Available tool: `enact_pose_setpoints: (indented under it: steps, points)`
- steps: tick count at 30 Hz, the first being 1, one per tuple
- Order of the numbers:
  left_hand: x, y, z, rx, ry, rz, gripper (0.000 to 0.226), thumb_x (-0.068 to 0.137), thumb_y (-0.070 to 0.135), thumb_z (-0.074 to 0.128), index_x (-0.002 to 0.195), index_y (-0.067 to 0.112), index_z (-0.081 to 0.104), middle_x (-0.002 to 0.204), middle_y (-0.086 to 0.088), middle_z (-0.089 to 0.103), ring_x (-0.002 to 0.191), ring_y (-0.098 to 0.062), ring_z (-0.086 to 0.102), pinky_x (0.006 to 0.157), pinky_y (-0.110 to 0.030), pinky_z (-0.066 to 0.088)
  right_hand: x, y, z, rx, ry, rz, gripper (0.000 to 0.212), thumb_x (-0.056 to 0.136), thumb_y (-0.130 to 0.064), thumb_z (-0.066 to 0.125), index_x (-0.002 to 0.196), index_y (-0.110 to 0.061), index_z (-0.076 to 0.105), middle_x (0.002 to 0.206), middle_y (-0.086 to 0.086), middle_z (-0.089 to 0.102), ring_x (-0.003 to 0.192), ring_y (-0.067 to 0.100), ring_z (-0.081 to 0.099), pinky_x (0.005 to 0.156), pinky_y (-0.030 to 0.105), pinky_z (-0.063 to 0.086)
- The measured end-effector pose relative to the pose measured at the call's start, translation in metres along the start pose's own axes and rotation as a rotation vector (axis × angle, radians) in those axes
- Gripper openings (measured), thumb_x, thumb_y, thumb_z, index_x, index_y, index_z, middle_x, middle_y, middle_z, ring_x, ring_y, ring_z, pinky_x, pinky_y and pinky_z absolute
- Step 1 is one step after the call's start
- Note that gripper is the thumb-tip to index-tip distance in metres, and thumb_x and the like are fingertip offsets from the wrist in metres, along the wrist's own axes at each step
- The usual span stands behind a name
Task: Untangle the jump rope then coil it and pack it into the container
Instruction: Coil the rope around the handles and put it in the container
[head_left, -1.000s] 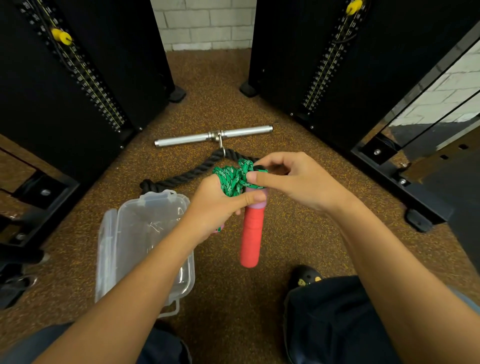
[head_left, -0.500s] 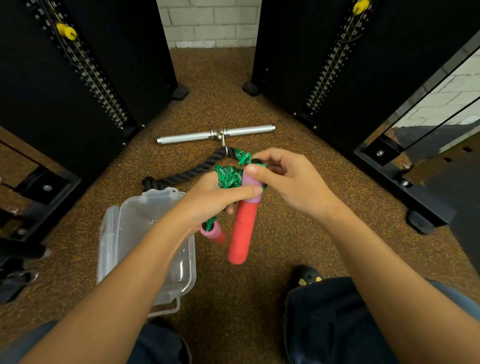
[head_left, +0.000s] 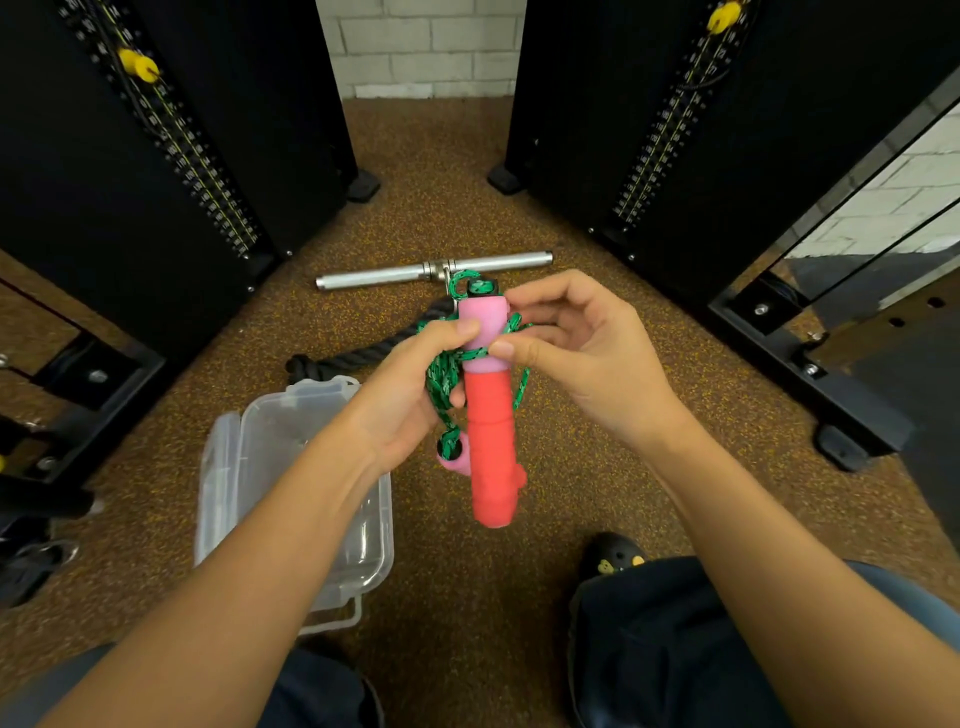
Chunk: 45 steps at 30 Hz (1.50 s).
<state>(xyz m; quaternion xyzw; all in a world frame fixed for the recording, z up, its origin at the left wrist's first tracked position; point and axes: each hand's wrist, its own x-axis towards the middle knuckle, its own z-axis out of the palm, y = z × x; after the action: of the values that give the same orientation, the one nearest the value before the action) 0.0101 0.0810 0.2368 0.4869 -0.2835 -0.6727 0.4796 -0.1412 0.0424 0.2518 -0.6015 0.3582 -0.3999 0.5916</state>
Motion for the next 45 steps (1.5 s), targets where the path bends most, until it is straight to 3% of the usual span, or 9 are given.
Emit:
enact_pose_setpoints:
  steps: [10, 14, 17, 21, 25, 33, 38, 42, 45]
  points:
    - [0.002, 0.0, -0.002, -0.151, -0.022, 0.015, 0.021, 0.072, 0.034, 0.056, 0.08, 0.02, 0.068, 0.054, 0.009, 0.058, 0.038, -0.002, 0.039, 0.062, -0.026, 0.027, -0.002, -0.002, -0.004, -0.268, -0.072, -0.089, 0.016, 0.073, -0.021, 0.073, 0.079, -0.029, 0.061, 0.083, -0.003, 0.06, 0.074, 0.011, 0.055, 0.068, 0.031, 0.047]
    - [0.003, 0.003, -0.003, -0.081, -0.027, 0.053, 0.026, 0.08, 0.036, 0.055, 0.087, 0.017, 0.071, 0.082, 0.001, 0.065, 0.049, -0.005, 0.047, 0.057, -0.022, 0.039, -0.005, -0.008, -0.014, -0.432, -0.248, -0.039, 0.011, 0.075, -0.022, 0.073, 0.078, -0.022, 0.063, 0.081, -0.004, 0.06, 0.071, 0.003, 0.052, 0.068, 0.021, 0.045]
    - [0.002, 0.002, -0.003, 0.055, 0.0, 0.023, 0.035, 0.072, 0.04, 0.069, 0.089, 0.01, 0.067, 0.074, -0.008, 0.06, 0.06, -0.023, 0.046, 0.075, -0.05, 0.043, -0.007, -0.009, -0.016, -0.399, -0.323, 0.137, 0.025, 0.078, -0.036, 0.067, 0.08, -0.012, 0.065, 0.072, -0.001, 0.064, 0.065, 0.013, 0.056, 0.064, 0.022, 0.045]
    - [-0.004, 0.001, 0.004, 0.296, 0.007, 0.07, 0.036, 0.071, 0.05, 0.06, 0.068, 0.015, 0.056, 0.043, 0.01, 0.047, 0.04, -0.005, 0.037, 0.048, -0.02, 0.035, -0.004, -0.002, -0.011, -0.345, -0.215, 0.301, 0.054, 0.068, -0.058, 0.06, 0.093, -0.011, 0.059, 0.072, 0.002, 0.07, 0.063, 0.011, 0.065, 0.054, 0.013, 0.043]
    - [-0.004, 0.0, 0.002, 0.496, 0.016, 0.048, 0.041, 0.071, 0.059, 0.049, 0.058, 0.02, 0.052, 0.042, 0.006, 0.046, 0.043, -0.008, 0.043, 0.054, -0.024, 0.037, 0.0, 0.003, -0.013, -0.292, -0.08, 0.302, 0.022, 0.083, -0.037, 0.063, 0.088, -0.016, 0.065, 0.072, -0.002, 0.063, 0.063, 0.006, 0.055, 0.054, 0.014, 0.042]
    - [-0.001, 0.002, -0.015, 0.709, -0.062, -0.095, 0.026, 0.083, 0.036, 0.063, 0.066, 0.017, 0.058, 0.043, 0.008, 0.048, 0.041, -0.003, 0.041, 0.055, -0.025, 0.033, 0.007, 0.008, -0.008, 0.241, 0.23, 0.476, 0.011, 0.093, -0.026, 0.051, 0.09, -0.015, 0.049, 0.086, 0.005, 0.056, 0.082, 0.02, 0.059, 0.07, 0.03, 0.056]
    - [0.0, 0.002, -0.013, 0.563, 0.058, -0.035, 0.037, 0.057, 0.059, 0.073, 0.059, 0.024, 0.059, 0.056, 0.0, 0.049, 0.044, -0.008, 0.041, 0.057, -0.029, 0.032, 0.004, 0.016, 0.001, 0.051, 0.193, 0.399, 0.025, 0.089, -0.033, 0.057, 0.097, -0.011, 0.049, 0.09, 0.009, 0.057, 0.083, 0.019, 0.055, 0.075, 0.035, 0.053]
    - [0.002, -0.007, -0.006, 0.52, 0.108, 0.019, 0.025, 0.06, 0.039, 0.078, 0.057, 0.023, 0.06, 0.047, 0.013, 0.052, 0.042, -0.007, 0.039, 0.045, -0.02, 0.033, 0.0, 0.02, 0.006, -0.144, 0.122, 0.328, 0.036, 0.086, -0.047, 0.055, 0.095, -0.012, 0.051, 0.082, 0.01, 0.059, 0.073, 0.019, 0.052, 0.063, 0.031, 0.044]
    - [0.002, -0.011, -0.004, 0.539, 0.077, -0.001, 0.022, 0.066, 0.029, 0.079, 0.069, 0.016, 0.062, 0.054, 0.009, 0.052, 0.047, -0.008, 0.041, 0.045, -0.019, 0.035, 0.0, 0.019, 0.003, -0.336, 0.135, 0.253, 0.043, 0.086, -0.053, 0.051, 0.097, -0.011, 0.049, 0.072, 0.009, 0.055, 0.063, 0.017, 0.047, 0.06, 0.036, 0.042]
